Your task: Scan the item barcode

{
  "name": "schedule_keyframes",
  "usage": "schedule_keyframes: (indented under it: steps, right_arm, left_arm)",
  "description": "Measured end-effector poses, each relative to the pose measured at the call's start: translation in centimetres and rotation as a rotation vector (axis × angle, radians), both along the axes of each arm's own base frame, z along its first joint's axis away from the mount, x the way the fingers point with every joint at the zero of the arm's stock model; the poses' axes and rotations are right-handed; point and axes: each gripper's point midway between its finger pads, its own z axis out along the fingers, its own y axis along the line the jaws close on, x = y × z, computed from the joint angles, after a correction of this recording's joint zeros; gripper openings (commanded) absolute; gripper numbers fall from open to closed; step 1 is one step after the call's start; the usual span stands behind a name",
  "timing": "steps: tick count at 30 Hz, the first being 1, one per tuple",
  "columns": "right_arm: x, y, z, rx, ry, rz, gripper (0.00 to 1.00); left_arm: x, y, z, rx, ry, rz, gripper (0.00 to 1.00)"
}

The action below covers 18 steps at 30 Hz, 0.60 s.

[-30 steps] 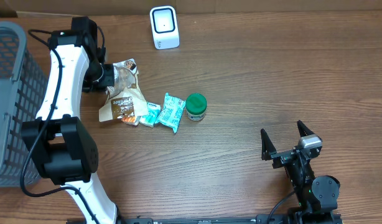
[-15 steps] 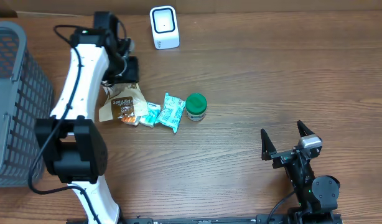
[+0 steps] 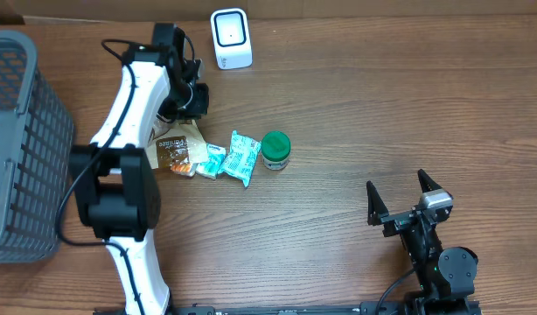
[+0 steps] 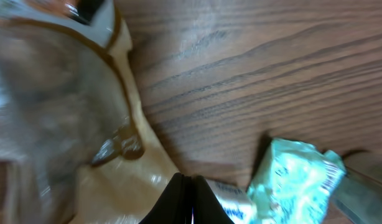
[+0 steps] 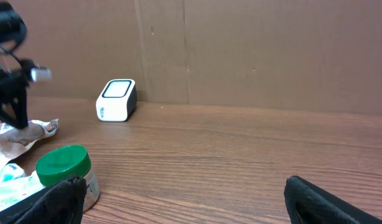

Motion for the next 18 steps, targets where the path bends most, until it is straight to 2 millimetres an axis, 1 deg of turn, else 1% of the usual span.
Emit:
schedule_keyframes:
  steps: [4, 7, 10, 15, 18]
  right_arm:
    - [0.0, 0.0, 0.0, 0.000, 0.000, 0.000, 1.00]
    - [0.0, 0.0, 0.0, 0.000, 0.000, 0.000, 1.00]
    - [0.0, 0.0, 0.0, 0.000, -0.001, 0.000, 1.00]
    - [0.0, 0.0, 0.0, 0.000, 0.000, 0.000, 1.00]
    - [0.0, 0.0, 0.0, 0.000, 0.000, 0.000, 1.00]
  left_arm:
    - [-0.2, -0.1, -2.6, 0.005, 0.050, -0.005, 0.05]
    - [-0.4, 0.2, -3.5, 0.023, 0.068, -0.003, 0.04]
    - [-0.6, 1.2, -3.7, 0.075, 0.079, 0.002, 0.04]
    - [-1.5, 3.6, -3.8, 0.208, 0.113, 0.013, 0.04]
    - [-1.7, 5.0, -3.8, 0.269, 0.121, 0.026, 0.04]
